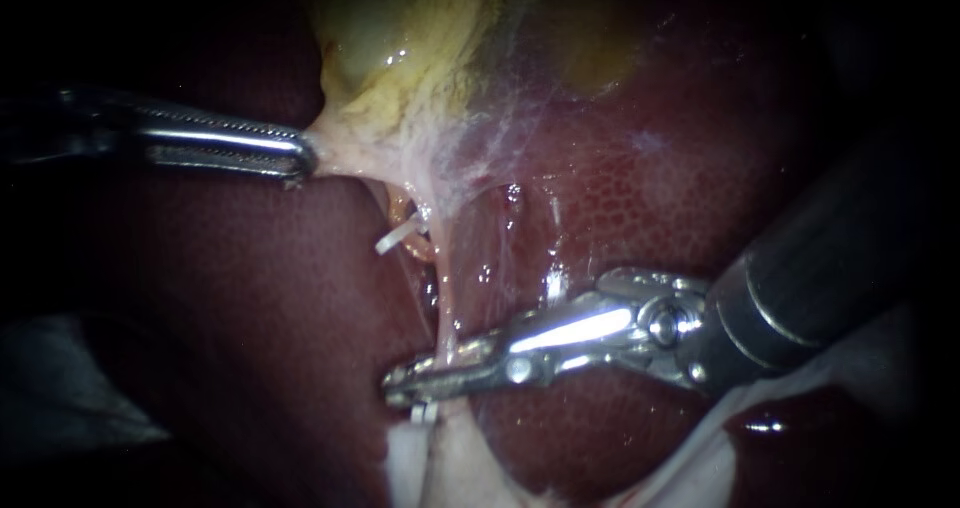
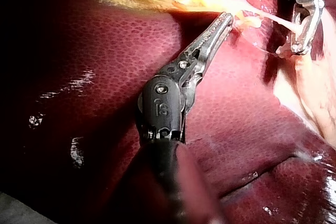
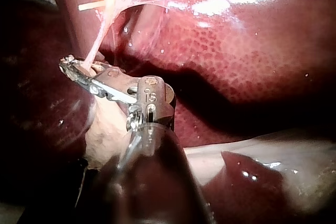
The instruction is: Going back first clip right tube
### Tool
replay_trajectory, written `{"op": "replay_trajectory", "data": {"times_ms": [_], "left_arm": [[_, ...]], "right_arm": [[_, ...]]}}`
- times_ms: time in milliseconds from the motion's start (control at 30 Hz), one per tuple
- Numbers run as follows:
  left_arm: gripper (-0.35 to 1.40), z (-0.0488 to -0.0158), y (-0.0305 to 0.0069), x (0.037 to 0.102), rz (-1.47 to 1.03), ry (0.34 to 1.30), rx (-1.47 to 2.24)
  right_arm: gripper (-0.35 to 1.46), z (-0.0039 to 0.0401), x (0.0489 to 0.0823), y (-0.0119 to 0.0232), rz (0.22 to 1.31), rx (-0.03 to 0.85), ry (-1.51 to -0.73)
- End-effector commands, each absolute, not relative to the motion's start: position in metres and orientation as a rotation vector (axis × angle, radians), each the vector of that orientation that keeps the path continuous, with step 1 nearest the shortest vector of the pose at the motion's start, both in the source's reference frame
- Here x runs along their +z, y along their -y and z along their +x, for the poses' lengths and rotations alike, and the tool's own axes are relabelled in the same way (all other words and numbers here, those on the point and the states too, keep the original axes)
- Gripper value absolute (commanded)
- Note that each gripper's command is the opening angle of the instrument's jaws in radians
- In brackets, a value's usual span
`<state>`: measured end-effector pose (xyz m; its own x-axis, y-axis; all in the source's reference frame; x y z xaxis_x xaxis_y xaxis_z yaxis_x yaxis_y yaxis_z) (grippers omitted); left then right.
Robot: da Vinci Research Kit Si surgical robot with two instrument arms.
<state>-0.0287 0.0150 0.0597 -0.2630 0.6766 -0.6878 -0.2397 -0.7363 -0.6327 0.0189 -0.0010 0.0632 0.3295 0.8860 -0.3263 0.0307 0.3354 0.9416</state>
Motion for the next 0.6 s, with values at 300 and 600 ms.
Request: {"op": "replay_trajectory", "data": {"times_ms": [300,600], "left_arm": [[-0.35,-0.0287,-0.0150,0.0596,-1.404,0.549,2.039],[-0.35,-0.0284,-0.0150,0.0597,-1.405,0.550,2.039]], "right_arm": [[0.46,0.0200,0.0682,0.0030,0.975,0.682,-1.115],[0.49,0.0176,0.0692,0.0014,0.803,0.707,-1.103]]}}
